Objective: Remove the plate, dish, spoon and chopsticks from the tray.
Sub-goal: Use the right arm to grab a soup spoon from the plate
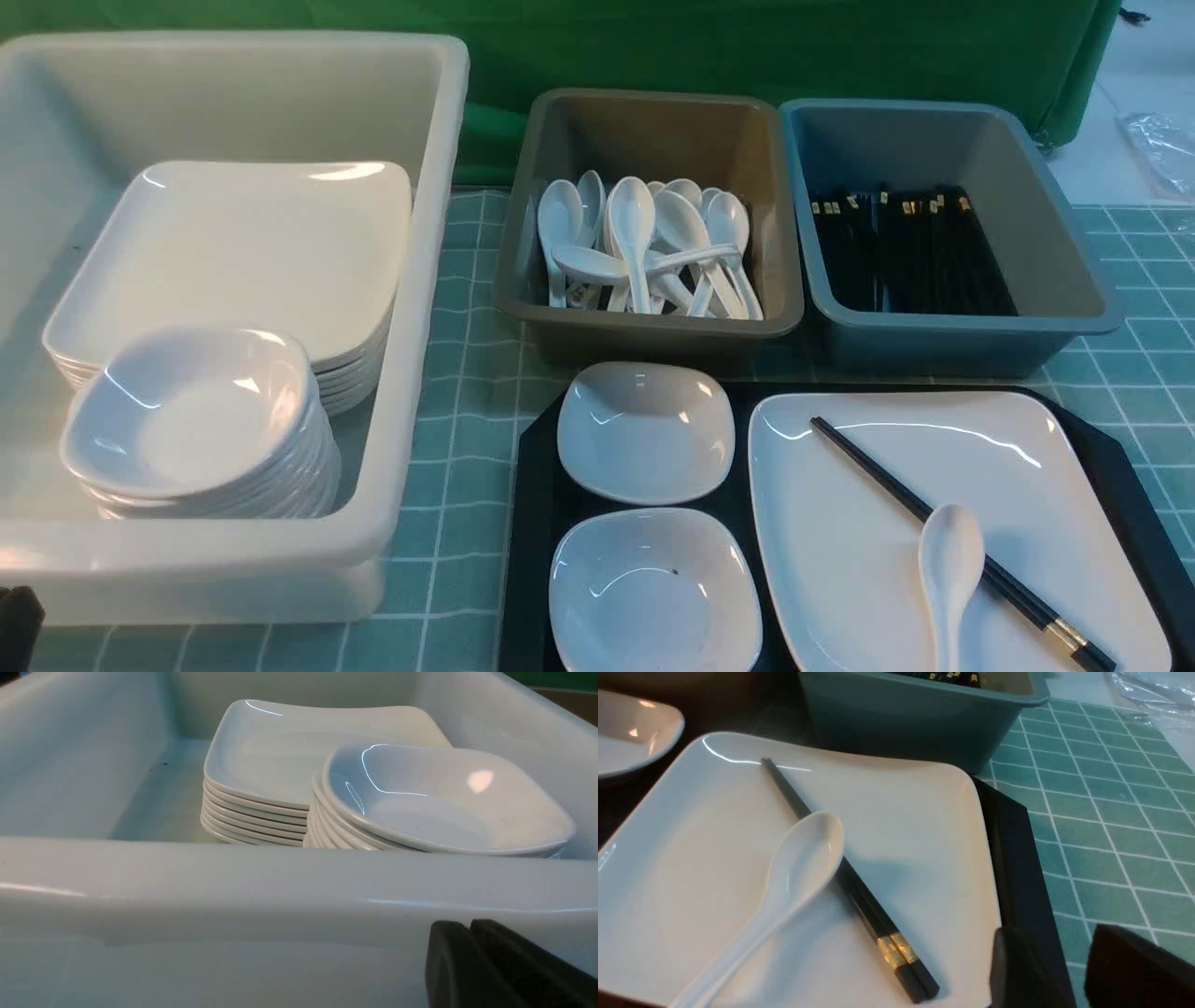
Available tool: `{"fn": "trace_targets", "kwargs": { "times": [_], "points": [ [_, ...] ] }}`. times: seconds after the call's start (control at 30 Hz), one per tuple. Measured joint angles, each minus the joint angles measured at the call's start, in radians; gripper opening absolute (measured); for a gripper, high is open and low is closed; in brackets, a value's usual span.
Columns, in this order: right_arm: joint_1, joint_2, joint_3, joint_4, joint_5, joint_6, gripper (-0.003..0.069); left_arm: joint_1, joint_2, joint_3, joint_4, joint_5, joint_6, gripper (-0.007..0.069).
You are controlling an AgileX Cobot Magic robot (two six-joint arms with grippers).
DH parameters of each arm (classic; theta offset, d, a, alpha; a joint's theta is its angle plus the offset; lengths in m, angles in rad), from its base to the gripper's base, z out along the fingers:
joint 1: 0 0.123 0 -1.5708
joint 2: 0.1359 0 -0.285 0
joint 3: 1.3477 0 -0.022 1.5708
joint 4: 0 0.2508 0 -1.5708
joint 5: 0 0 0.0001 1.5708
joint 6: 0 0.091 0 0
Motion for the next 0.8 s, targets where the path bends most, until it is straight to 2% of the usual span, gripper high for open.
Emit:
{"fn": "trace_targets", "kwargs": {
  "times": [0.37, 0.6, 0.8],
  "points": [
    [0.000, 0.000, 0.000, 0.000, 0.001, -0.001, 0.0265, 0.000, 0.000, 0.000, -0.002, -0.006, 0.000, 0.0017],
    [0.000, 0.000, 0.000, 0.000, 0.000, -0.001, 0.0265, 0.000, 0.000, 0.000, -0.258, -0.200, -0.134, 0.0017],
    [0.000, 0.000, 0.000, 0.000, 0.000, -0.001, 0.0265, 0.000, 0.000, 0.000, -0.320, -0.390, -0.223, 0.0017]
  ]
}}
